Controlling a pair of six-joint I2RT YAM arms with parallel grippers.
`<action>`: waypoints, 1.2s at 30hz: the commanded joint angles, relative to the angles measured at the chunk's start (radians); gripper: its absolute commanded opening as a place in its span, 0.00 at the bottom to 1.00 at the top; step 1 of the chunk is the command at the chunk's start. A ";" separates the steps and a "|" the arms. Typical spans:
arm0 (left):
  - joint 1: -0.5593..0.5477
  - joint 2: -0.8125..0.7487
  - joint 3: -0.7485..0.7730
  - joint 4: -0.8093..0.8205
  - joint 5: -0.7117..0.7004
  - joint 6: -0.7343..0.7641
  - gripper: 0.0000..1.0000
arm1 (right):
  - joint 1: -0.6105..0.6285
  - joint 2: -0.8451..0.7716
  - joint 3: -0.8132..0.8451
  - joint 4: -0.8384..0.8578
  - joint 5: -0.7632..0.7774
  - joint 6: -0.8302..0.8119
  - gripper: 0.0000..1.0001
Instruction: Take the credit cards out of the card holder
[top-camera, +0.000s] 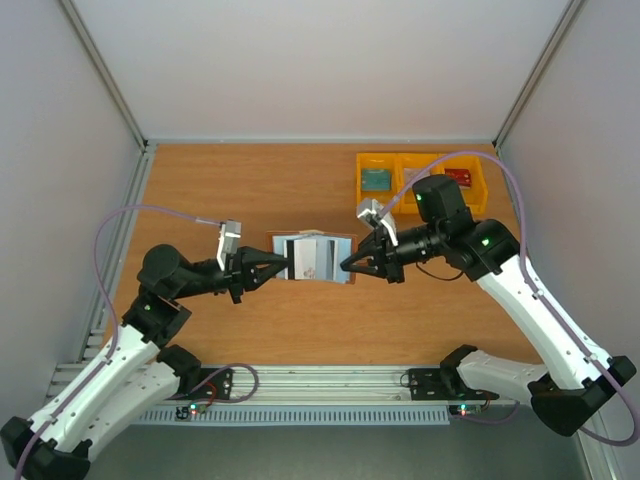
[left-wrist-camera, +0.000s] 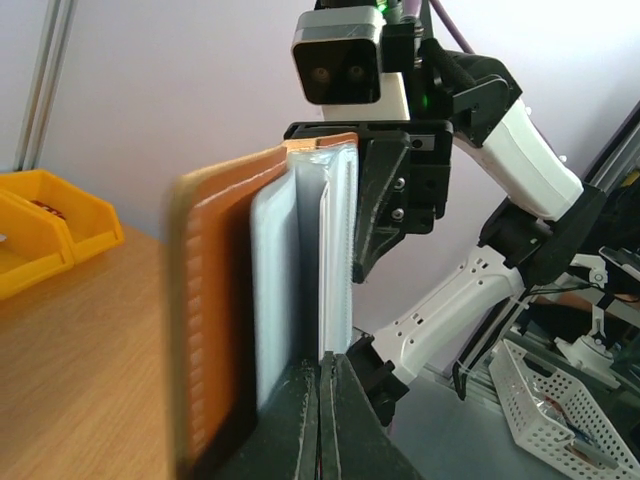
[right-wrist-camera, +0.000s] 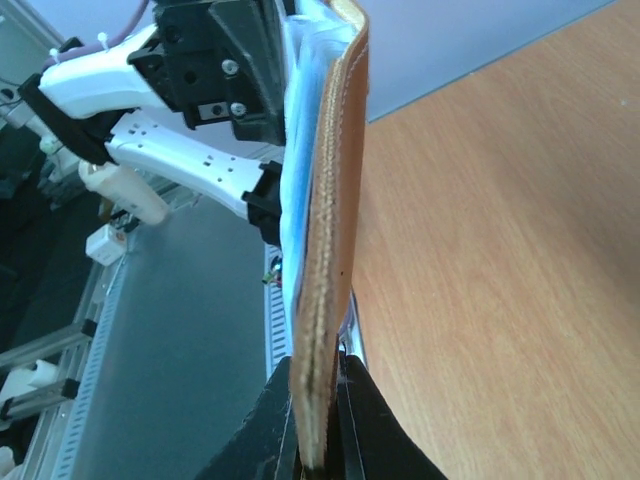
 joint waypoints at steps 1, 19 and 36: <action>0.017 -0.027 0.021 -0.024 -0.010 0.028 0.00 | -0.085 -0.022 -0.031 -0.009 -0.059 -0.007 0.01; 0.090 -0.069 -0.055 -0.008 -0.089 -0.006 0.00 | -0.257 0.303 -0.480 0.483 -0.140 0.471 0.01; 0.091 -0.070 -0.086 0.006 -0.096 -0.027 0.00 | -0.222 0.721 -0.453 0.514 -0.020 0.458 0.23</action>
